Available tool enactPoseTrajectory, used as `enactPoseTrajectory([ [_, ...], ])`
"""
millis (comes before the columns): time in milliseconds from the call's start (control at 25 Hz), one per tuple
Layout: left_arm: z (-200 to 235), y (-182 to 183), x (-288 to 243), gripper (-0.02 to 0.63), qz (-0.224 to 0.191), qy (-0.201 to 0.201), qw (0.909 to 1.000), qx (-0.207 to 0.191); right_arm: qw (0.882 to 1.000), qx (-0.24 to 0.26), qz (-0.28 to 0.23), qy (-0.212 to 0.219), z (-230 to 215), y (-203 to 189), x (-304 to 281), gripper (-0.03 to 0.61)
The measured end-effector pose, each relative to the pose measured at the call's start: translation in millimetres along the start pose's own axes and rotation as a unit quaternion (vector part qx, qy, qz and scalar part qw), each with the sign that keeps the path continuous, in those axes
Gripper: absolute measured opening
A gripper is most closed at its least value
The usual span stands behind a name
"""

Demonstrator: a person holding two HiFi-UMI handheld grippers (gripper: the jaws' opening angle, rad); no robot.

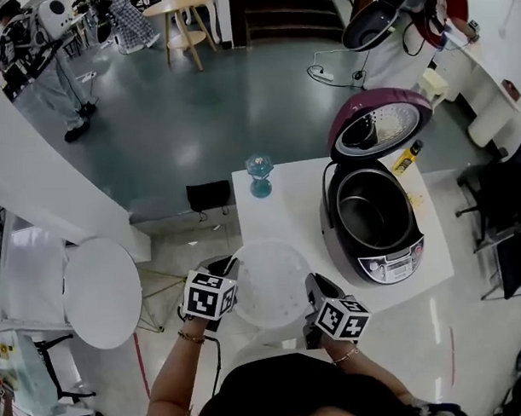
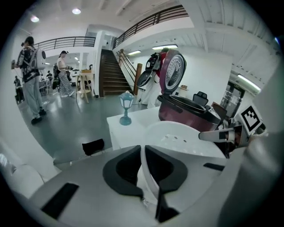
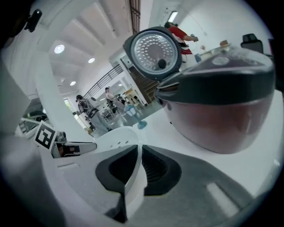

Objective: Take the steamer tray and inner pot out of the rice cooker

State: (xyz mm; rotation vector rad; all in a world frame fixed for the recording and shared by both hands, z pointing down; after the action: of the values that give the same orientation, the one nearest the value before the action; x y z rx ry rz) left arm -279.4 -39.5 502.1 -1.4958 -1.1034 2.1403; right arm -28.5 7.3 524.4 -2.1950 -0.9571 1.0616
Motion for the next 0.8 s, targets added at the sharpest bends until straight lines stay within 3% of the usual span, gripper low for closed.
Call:
enactPoseTrajectory([
  [200,10.1,29.3,-71.2,0.029,0.007,-0.055,0.9976,-0.042,0.991,-0.080,-0.048,-0.092,-22.1,-13.3,-20.9,0.032],
  [560,25.0,72.7,-163.6,0.035,0.017,-0.119,0.9850,-0.124,0.965,-0.185,-0.059,-0.178,-51.7,-24.0,-73.9,0.032],
  [800,39.8,83.2,-205.5,0.040,0.021,-0.141,0.9832,-0.113,0.953,-0.199,-0.076,-0.217,-54.8,-5.4,-95.6,0.032],
])
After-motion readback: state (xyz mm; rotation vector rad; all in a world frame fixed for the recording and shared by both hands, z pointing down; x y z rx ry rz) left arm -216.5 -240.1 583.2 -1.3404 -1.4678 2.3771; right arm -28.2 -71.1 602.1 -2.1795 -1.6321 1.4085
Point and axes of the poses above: the fingertips, and each gripper's own axes: x backward along the fingers, z to its left, y out of its top, the point moved 7 cm from there along x, backward along the fingers, and after that the axes turned 4 degrees about -z, right-handed, at the moved point
